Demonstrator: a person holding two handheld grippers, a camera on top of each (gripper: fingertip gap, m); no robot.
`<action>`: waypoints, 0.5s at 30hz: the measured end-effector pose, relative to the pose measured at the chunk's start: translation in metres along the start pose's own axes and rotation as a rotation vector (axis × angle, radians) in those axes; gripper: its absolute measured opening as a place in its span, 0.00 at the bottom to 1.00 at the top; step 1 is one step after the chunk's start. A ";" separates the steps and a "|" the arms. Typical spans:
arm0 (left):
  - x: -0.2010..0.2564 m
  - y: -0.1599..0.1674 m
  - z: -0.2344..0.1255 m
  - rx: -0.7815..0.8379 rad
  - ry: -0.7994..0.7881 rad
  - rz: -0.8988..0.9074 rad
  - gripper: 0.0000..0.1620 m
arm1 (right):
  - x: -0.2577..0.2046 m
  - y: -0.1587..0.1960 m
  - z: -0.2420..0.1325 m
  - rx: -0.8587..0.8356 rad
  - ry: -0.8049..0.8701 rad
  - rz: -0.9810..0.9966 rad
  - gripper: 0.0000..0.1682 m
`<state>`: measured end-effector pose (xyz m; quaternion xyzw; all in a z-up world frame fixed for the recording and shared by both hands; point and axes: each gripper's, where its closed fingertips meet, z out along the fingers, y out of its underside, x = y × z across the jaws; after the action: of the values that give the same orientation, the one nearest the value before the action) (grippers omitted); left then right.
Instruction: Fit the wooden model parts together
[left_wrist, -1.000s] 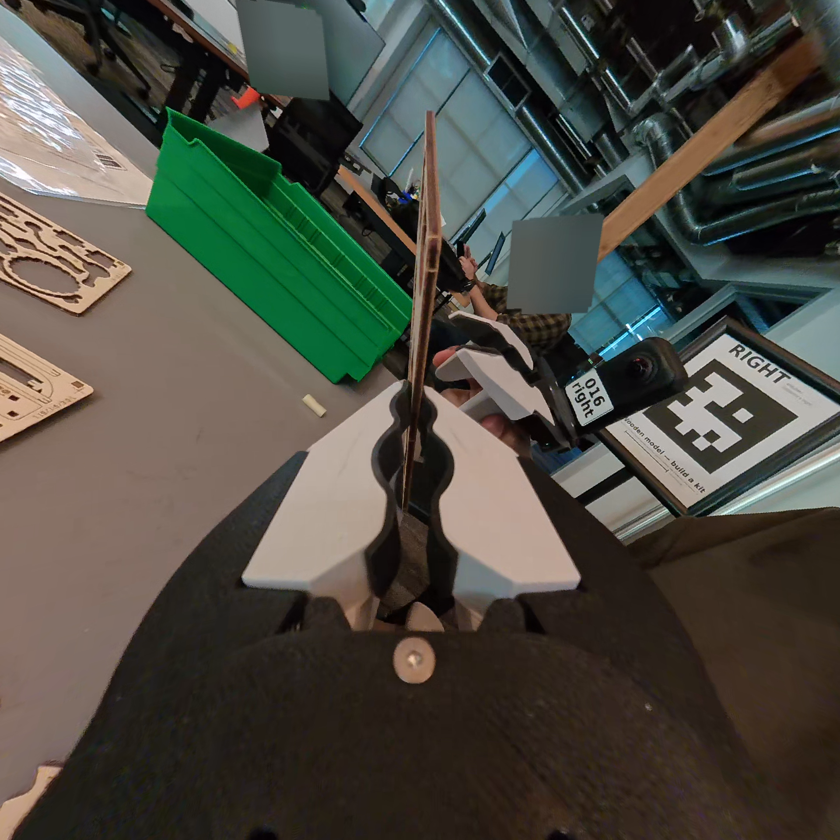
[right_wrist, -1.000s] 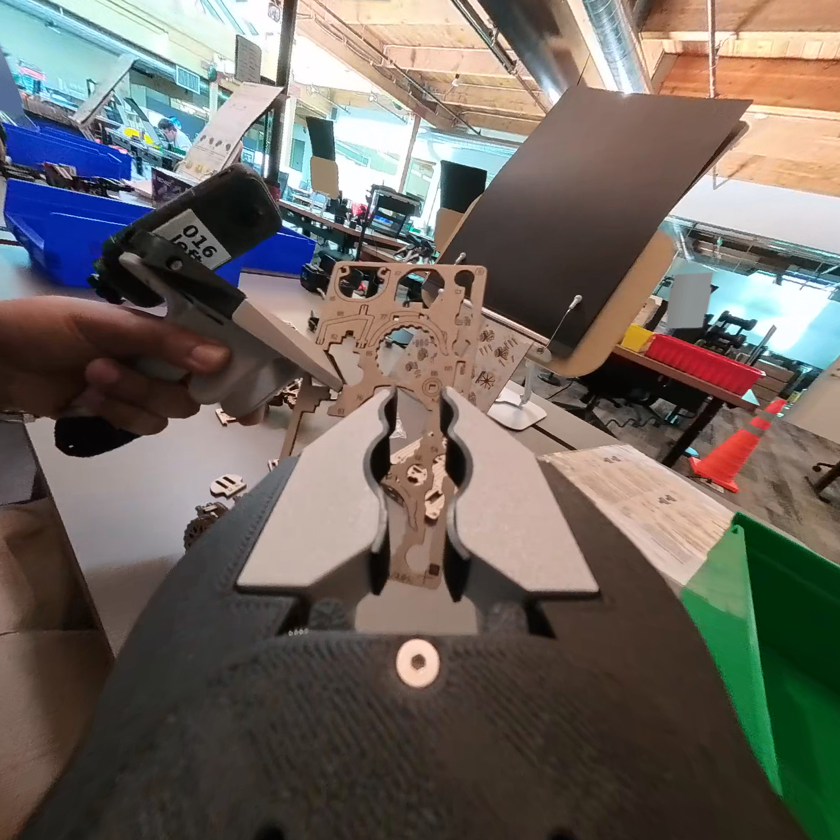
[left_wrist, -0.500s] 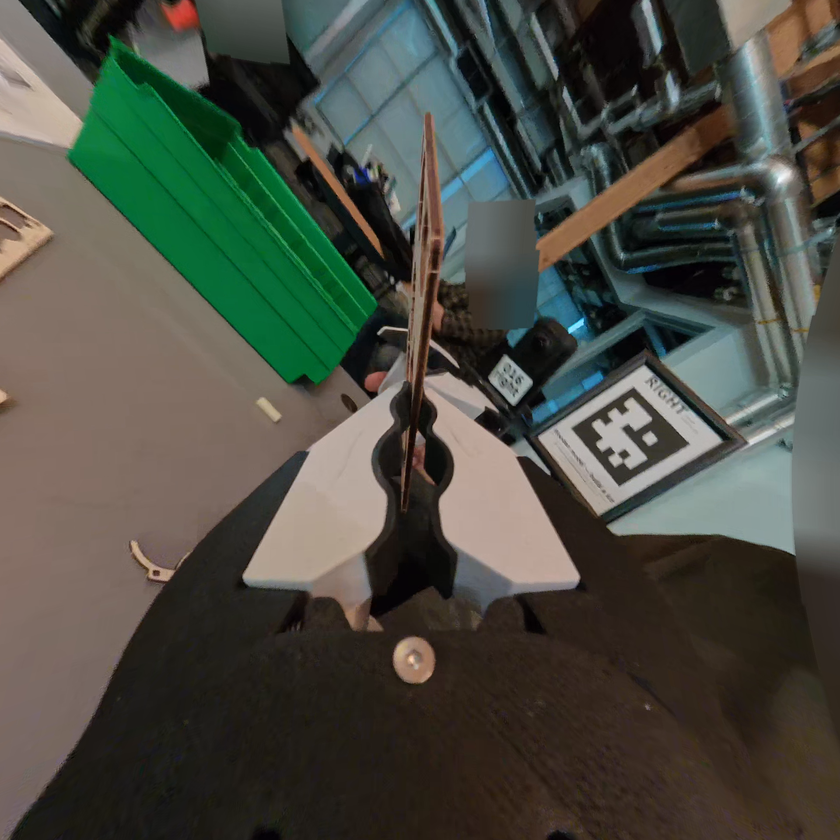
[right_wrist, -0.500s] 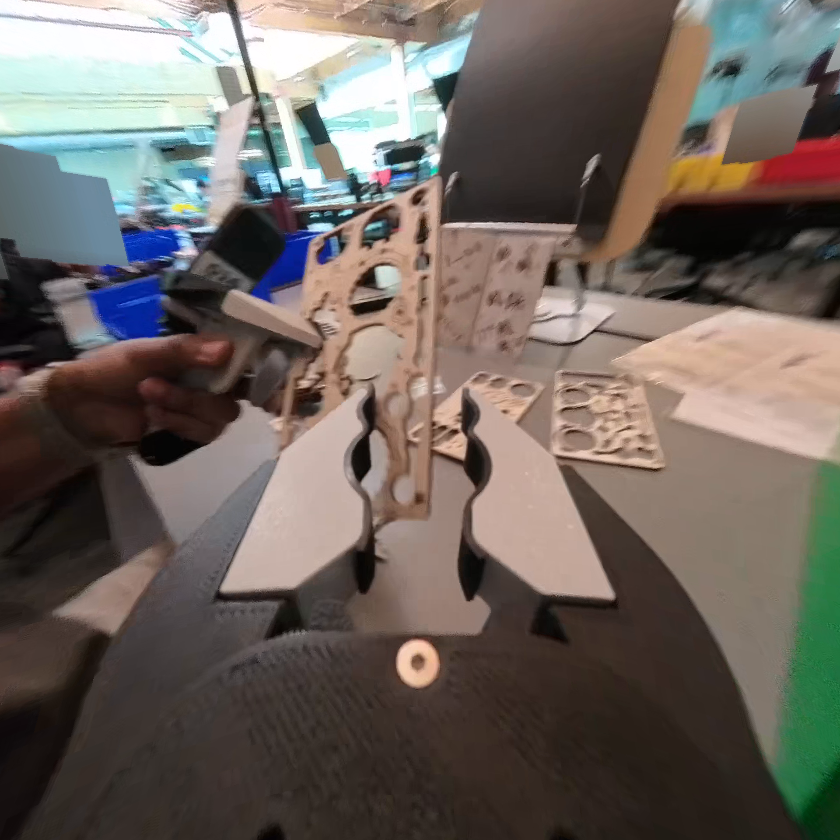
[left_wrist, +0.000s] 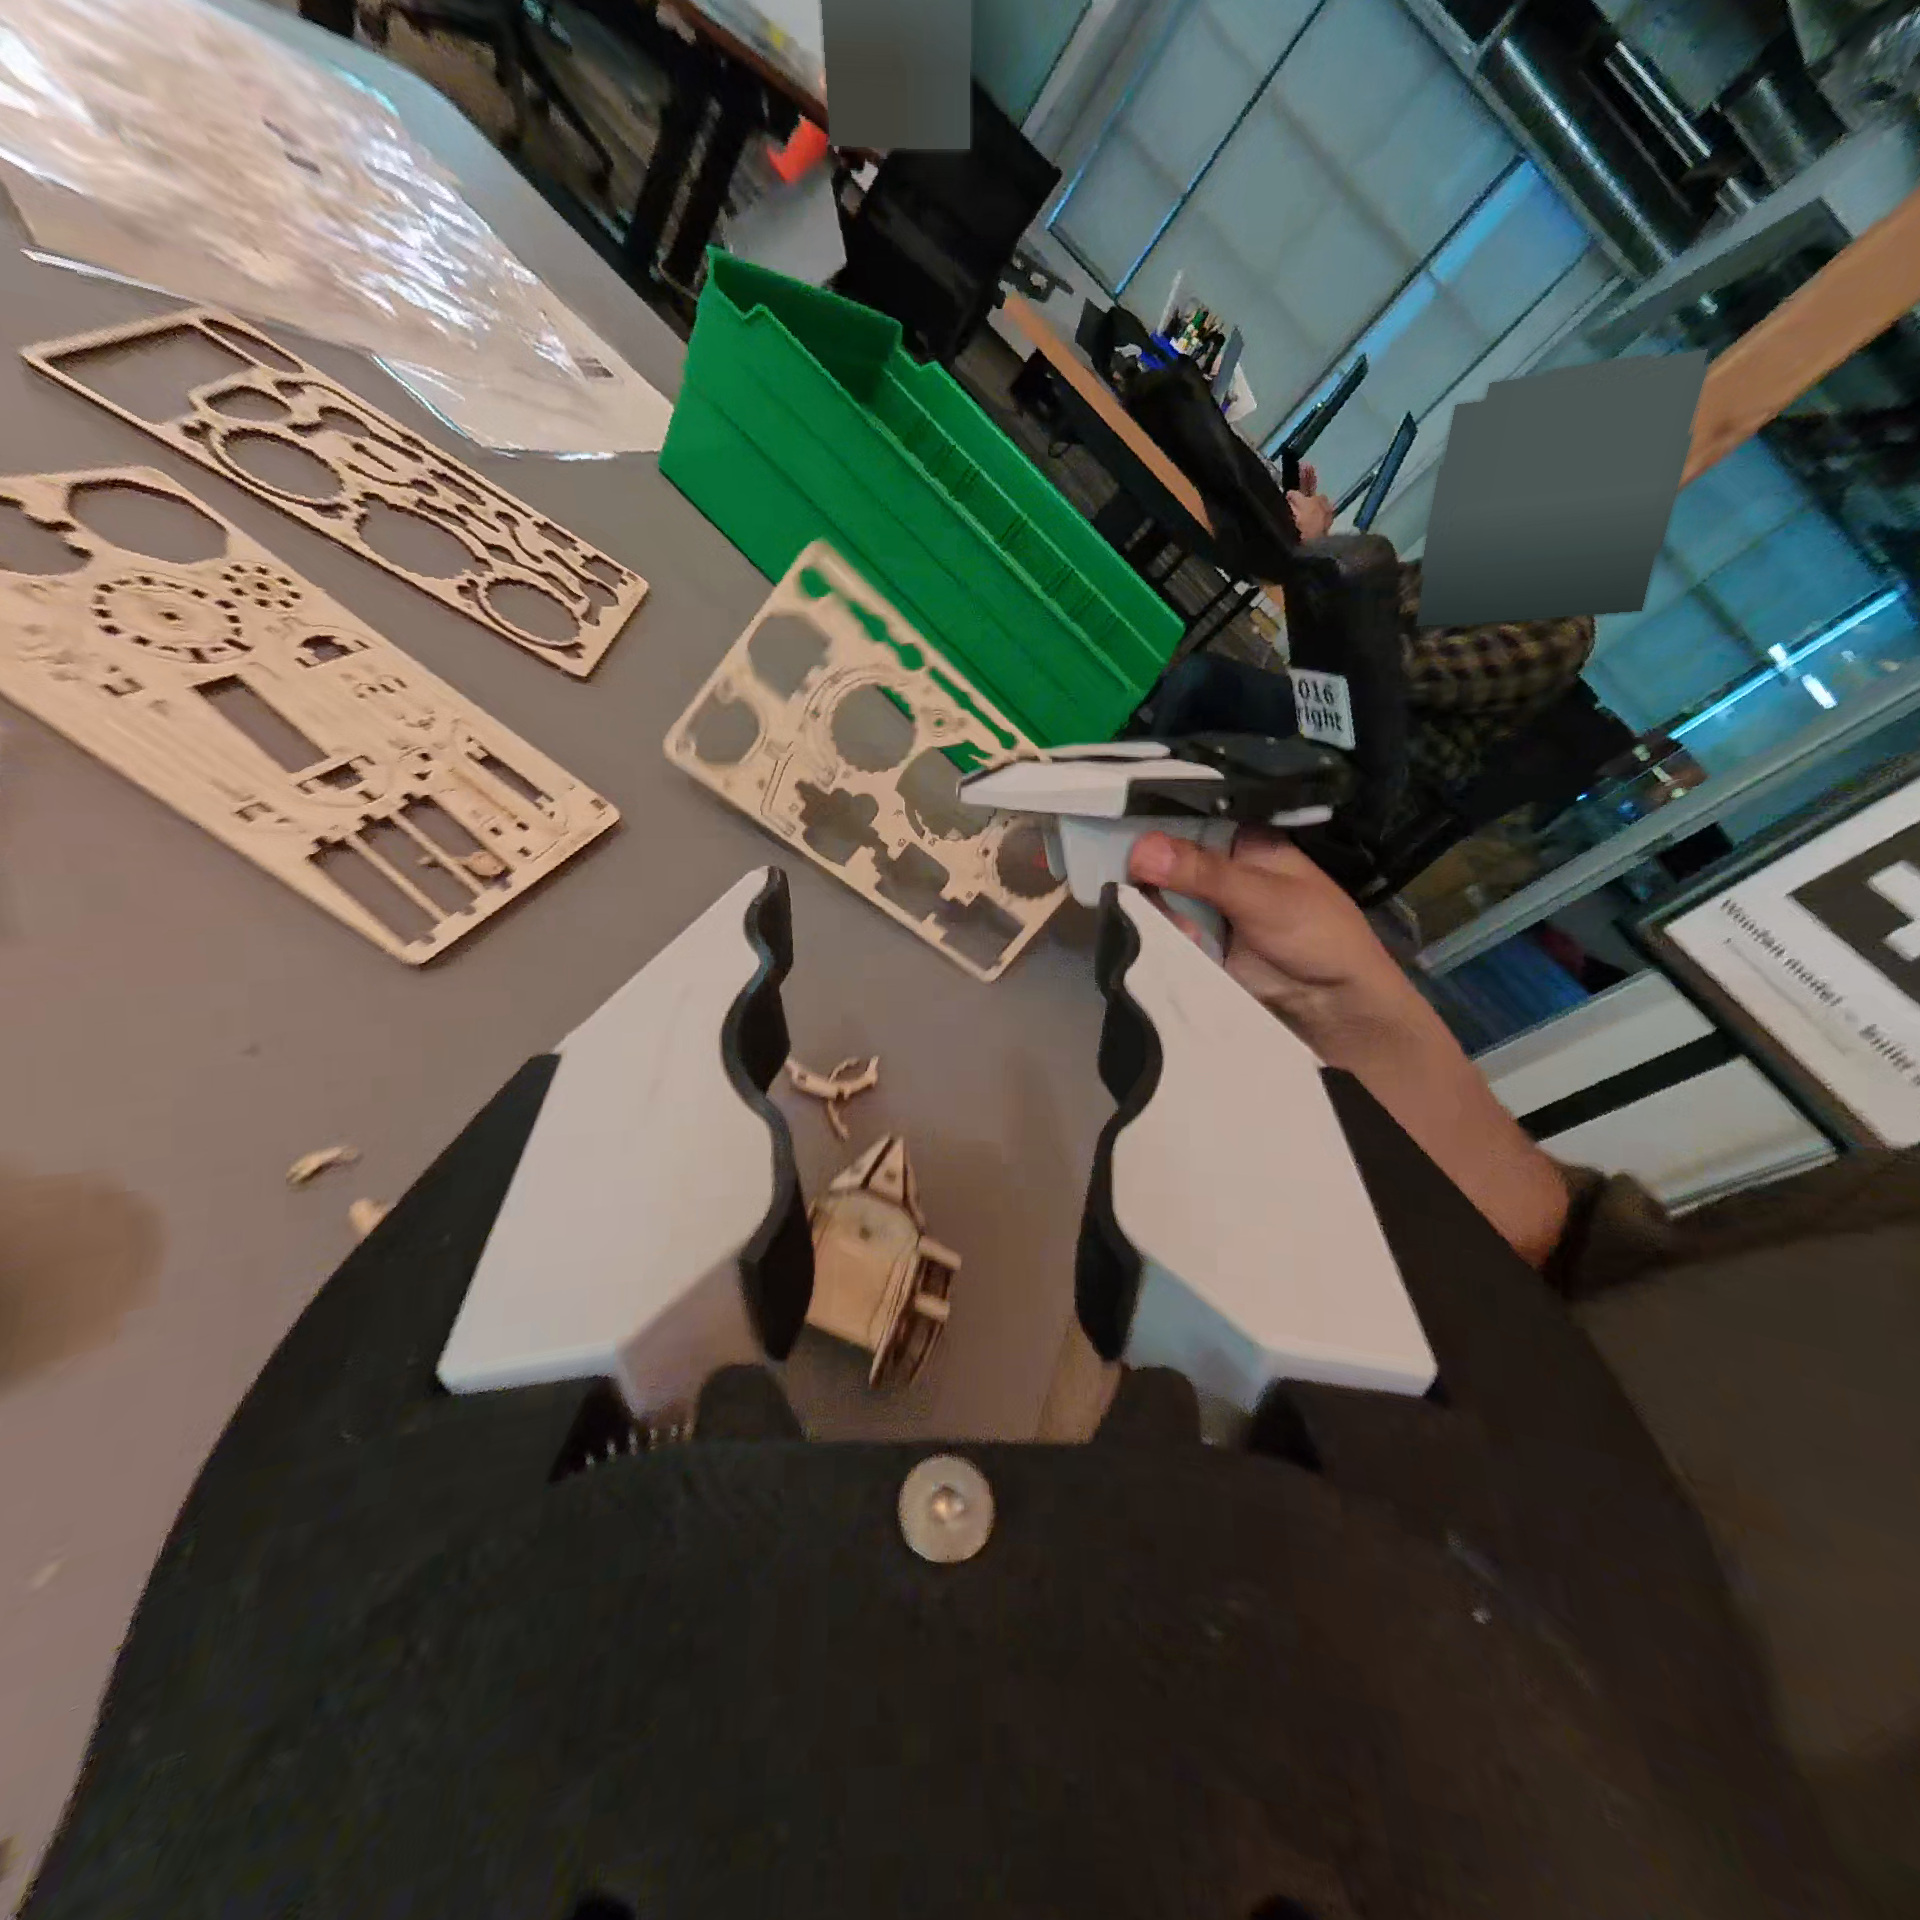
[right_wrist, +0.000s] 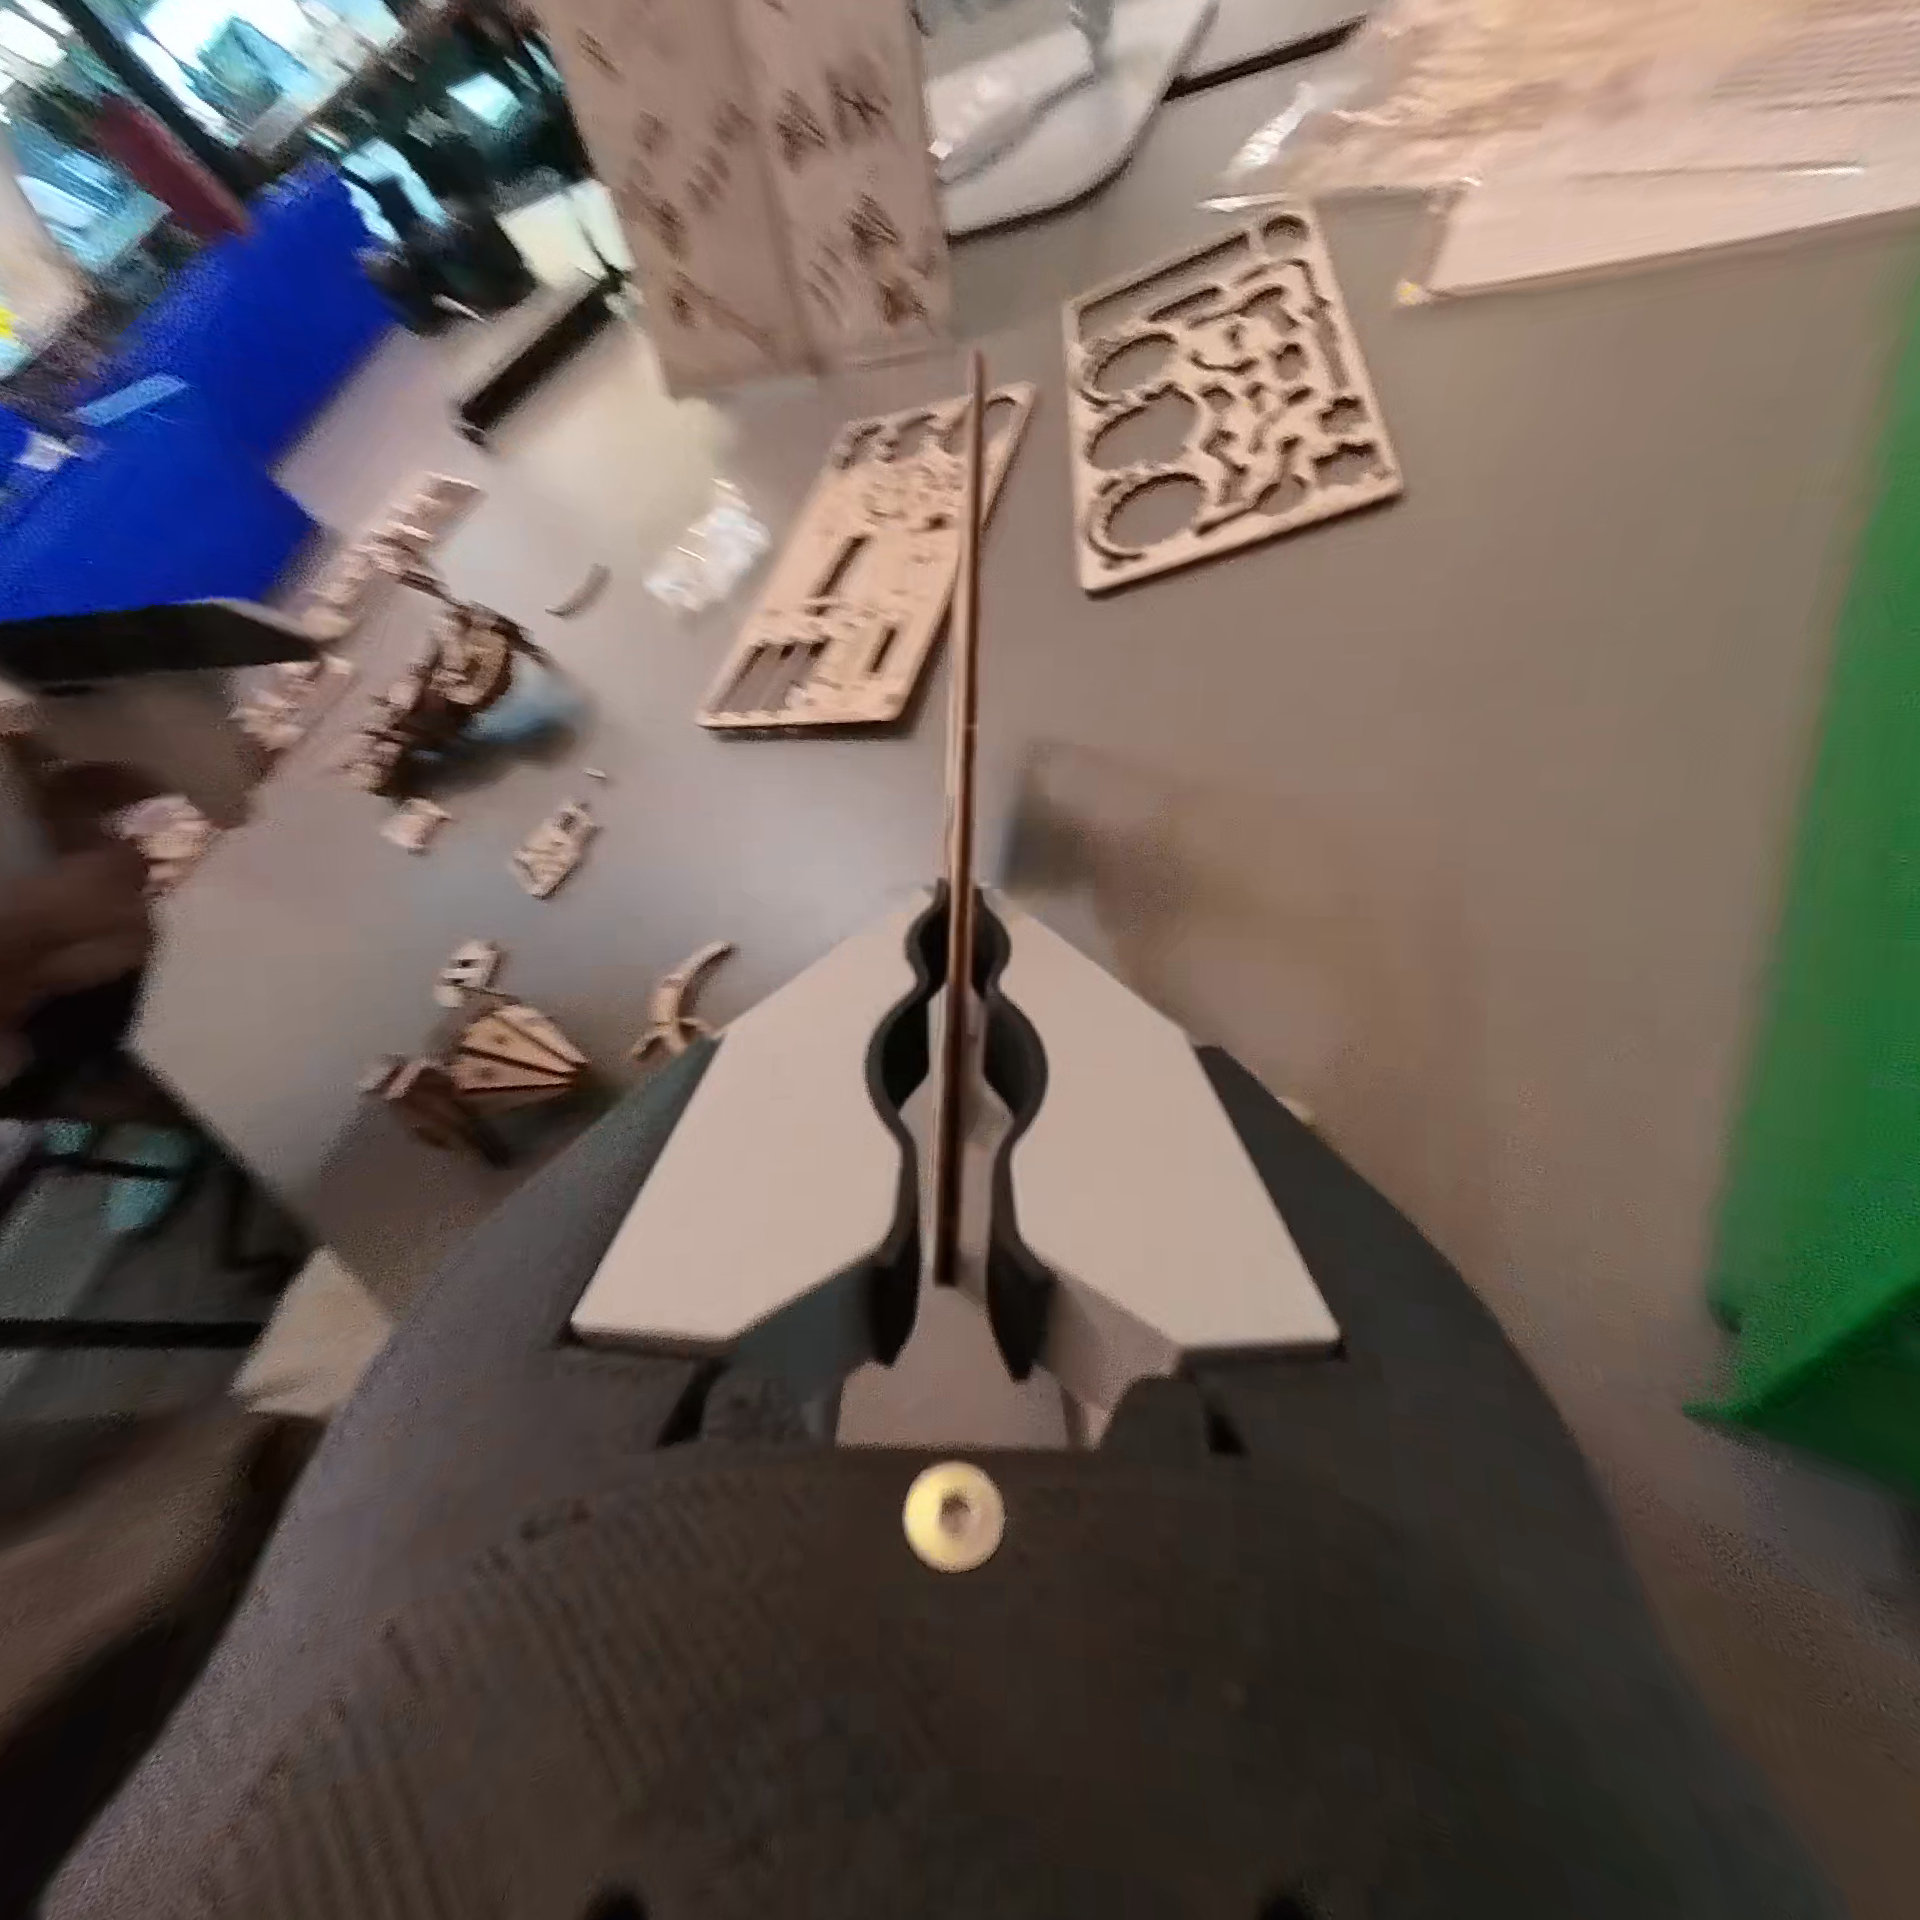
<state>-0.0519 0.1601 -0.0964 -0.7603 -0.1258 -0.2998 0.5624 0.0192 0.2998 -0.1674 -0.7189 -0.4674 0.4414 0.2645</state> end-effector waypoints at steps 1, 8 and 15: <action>0.001 0.006 -0.010 0.008 -0.011 0.030 0.35 | 0.007 0.002 0.002 -0.011 0.048 -0.015 0.01; -0.005 0.045 -0.058 0.123 -0.100 0.167 0.34 | 0.029 -0.014 -0.007 0.017 0.309 -0.272 0.28; -0.003 0.055 -0.060 0.137 -0.028 0.097 0.34 | -0.080 0.008 0.011 0.019 0.023 -0.852 0.13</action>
<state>-0.0445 0.0860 -0.1299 -0.7293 -0.1169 -0.2521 0.6253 -0.0011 0.2235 -0.1486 -0.4640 -0.7155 0.2888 0.4351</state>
